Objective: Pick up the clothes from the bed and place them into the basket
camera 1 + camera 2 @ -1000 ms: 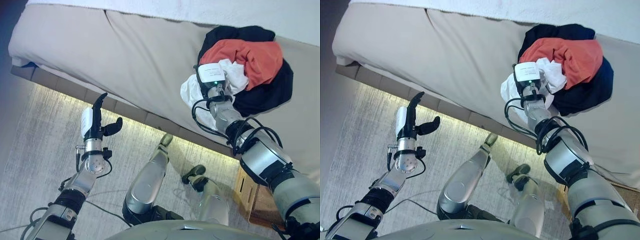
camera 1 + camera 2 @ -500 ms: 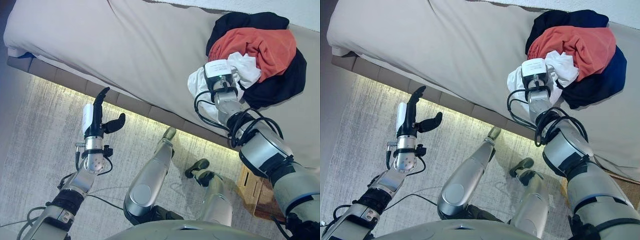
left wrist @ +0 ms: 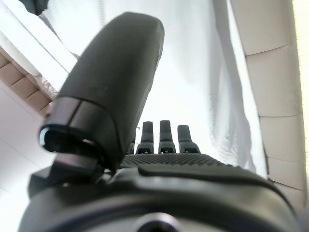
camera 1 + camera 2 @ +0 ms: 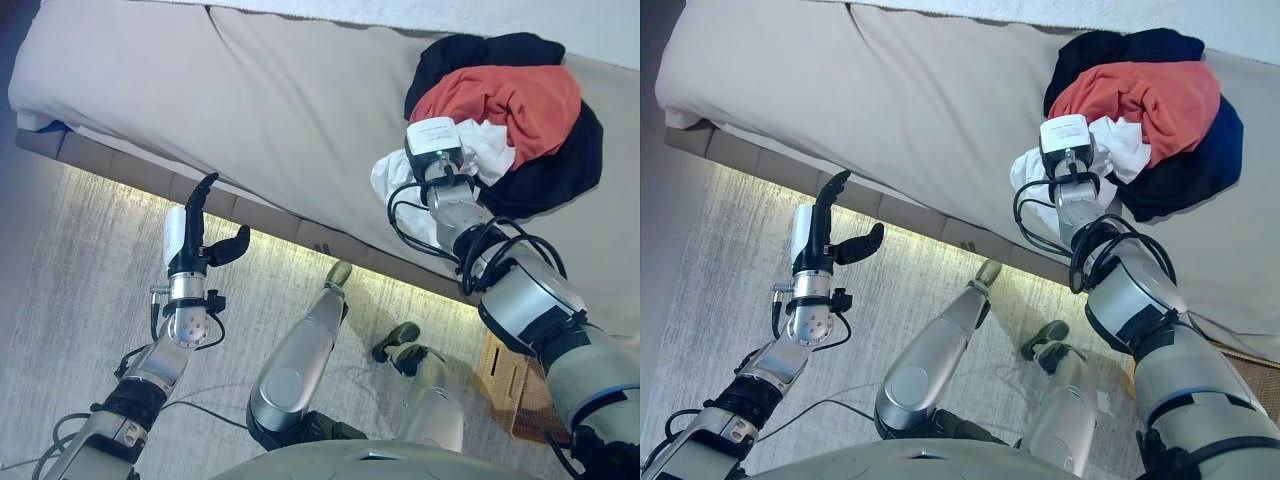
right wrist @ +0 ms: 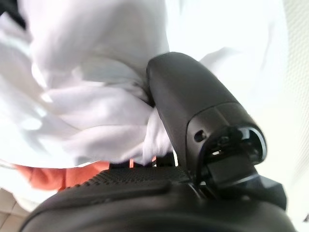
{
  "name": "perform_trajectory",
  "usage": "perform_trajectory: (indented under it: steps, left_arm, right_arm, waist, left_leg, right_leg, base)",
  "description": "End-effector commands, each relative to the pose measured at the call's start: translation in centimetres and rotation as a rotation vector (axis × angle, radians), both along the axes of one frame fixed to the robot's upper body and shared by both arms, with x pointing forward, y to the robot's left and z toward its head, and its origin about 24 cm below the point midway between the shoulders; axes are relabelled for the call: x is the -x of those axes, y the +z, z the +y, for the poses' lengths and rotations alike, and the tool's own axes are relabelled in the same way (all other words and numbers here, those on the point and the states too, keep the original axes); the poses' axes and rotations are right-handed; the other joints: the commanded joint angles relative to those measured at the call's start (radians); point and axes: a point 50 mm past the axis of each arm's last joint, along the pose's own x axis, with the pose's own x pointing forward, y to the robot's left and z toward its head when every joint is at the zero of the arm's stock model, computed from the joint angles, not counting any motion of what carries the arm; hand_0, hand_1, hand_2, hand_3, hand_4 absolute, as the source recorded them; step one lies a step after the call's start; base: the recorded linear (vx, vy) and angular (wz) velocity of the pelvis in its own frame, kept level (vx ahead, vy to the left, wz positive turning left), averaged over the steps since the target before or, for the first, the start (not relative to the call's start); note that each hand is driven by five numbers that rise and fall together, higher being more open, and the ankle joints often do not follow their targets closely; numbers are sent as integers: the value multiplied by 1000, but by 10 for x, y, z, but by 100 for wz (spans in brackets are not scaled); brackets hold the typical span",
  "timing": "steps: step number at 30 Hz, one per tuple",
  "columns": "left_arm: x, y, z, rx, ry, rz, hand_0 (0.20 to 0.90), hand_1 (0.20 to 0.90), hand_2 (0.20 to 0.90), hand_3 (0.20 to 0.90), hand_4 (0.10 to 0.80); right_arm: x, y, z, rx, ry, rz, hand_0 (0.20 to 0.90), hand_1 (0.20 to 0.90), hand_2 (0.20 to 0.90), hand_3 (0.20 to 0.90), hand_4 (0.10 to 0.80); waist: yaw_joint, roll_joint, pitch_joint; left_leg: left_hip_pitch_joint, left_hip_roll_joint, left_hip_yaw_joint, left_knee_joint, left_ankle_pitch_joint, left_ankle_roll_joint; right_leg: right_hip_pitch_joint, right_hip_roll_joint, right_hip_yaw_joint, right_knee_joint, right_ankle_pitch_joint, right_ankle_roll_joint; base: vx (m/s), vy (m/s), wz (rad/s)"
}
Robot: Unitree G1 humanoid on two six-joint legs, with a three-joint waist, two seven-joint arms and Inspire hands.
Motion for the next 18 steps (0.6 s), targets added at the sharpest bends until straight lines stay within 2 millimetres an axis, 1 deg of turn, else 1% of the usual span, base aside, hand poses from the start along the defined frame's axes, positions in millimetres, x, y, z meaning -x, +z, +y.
perform_trajectory:
  steps: [1, 3, 7, 8, 9, 10, 15, 18]
  left_arm:
    - [-5, 36, 5, -3, -6, -181, 900, 900, 900, 900, 800]
    - [-6, 35, 7, -5, 5, -174, 900, 900, 900, 900, 800]
    - [-4, 30, 11, -16, 28, -136, 900, 900, 900, 900, 800]
    - [-4, 29, 11, -17, 30, -131, 900, 900, 900, 900, 800]
    - [-3, 24, 13, -25, 39, -99, 900, 900, 900, 900, 800]
    - [-2, 21, 14, -28, 44, -79, 900, 900, 900, 900, 800]
    - [2, 11, 16, -38, 66, -26, 900, 900, 900, 900, 800]
    - [6, 1, 17, -38, 82, 23, 900, 900, 900, 900, 800]
  right_arm:
    - [-5, 50, 0, -19, 54, -276, 300, 300, 300, 200, 100]
    - [-4, 53, 2, -46, 82, -319, 300, 300, 300, 200, 100]
    - [2, 57, 3, -121, 122, -374, 300, 300, 300, 200, 100]
    - [2, 58, 2, -128, 126, -381, 300, 300, 300, 200, 100]
    - [5, 65, 1, -155, 145, -414, 300, 300, 300, 200, 100]
    - [7, 68, 0, -173, 156, -433, 300, 300, 300, 200, 100]
    - [15, 84, -12, -282, 155, -533, 300, 300, 300, 200, 100]
    - [20, 96, -22, -387, 152, -611, 300, 300, 300, 200, 100]
  waist:
    - [-7, -11, -3]
    - [-17, -19, -7]
    - [-46, -45, -57]
    - [-49, -48, -62]
    - [-64, -59, -87]
    - [-72, -65, -100]
    - [-105, -78, -155]
    - [-126, -82, -204]
  left_leg:
    - [61, 34, 33, 5, -103, 34]
    - [103, 46, 45, -26, -97, 29]
    - [179, 80, 69, -102, -83, 12]
    - [187, 83, 71, -109, -81, 11]
    - [206, 93, 83, -144, -53, 8]
    - [224, 100, 91, -159, -50, 3]
    - [304, 118, 114, -226, -42, -11]
    - [354, 126, 121, -282, -27, -16]
  right_leg:
    - [94, 2, 19, -20, 86, 25]
    - [135, 9, 23, -63, 95, 27]
    - [211, 31, 32, -173, 125, 35]
    - [218, 33, 33, -183, 128, 36]
    - [242, 42, 28, -237, 156, 29]
    - [261, 48, 30, -262, 160, 29]
    - [339, 67, 41, -353, 172, 31]
    - [374, 74, 50, -402, 189, 34]
  base:
    - [-15, -12, -12]
    - [12, -9, -11]
    - [50, -23, -17]
    - [13, 2, -17]
    - [18, 2, -20]
    - [40, 3, -18]
    - [69, -2, -15]
    - [54, 21, -11]
